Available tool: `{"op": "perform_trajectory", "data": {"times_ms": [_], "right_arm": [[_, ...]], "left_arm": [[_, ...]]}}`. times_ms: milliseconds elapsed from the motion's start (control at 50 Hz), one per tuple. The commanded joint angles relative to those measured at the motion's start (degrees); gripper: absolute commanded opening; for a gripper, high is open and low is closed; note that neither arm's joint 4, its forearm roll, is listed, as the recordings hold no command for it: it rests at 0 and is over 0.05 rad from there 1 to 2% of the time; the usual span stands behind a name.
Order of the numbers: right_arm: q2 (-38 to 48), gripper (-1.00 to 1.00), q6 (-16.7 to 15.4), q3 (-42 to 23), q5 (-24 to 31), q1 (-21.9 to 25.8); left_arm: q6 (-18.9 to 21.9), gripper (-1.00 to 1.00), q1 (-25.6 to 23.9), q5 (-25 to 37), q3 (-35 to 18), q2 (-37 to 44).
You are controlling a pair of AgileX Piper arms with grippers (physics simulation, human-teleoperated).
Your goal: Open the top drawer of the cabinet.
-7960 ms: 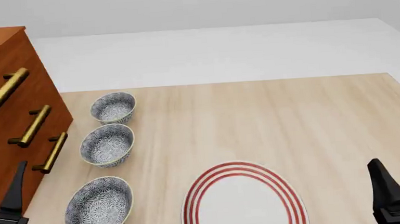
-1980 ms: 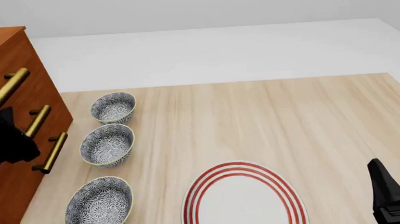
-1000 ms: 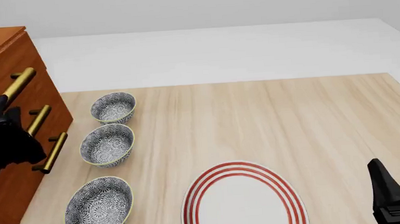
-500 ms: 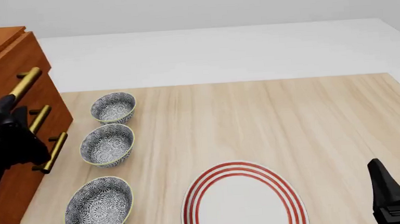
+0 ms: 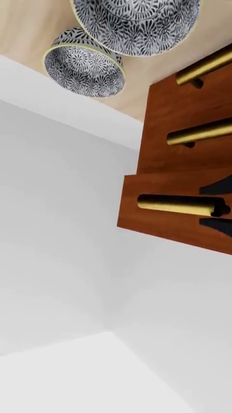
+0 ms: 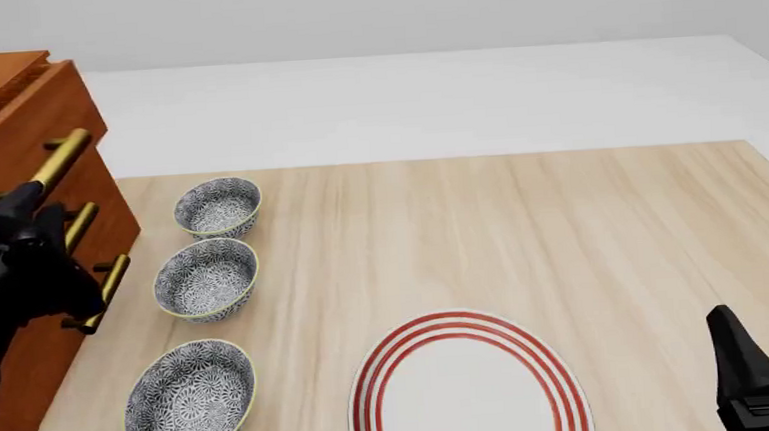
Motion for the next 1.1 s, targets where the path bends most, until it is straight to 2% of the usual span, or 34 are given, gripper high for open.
{"op": "perform_trajectory", "data": {"times_ms": [20,1100], "right_arm": [[0.00,1.00,0.00,0.00,0.00,0.00],[0.00,1.00,0.00,0.00,0.00,0.00]], "left_arm": [[0.51,-1.00,-1.09,0.72,0.46,-0.60],[0.47,-1.00,-3.50,0.27,1.18,-1.17]]}}
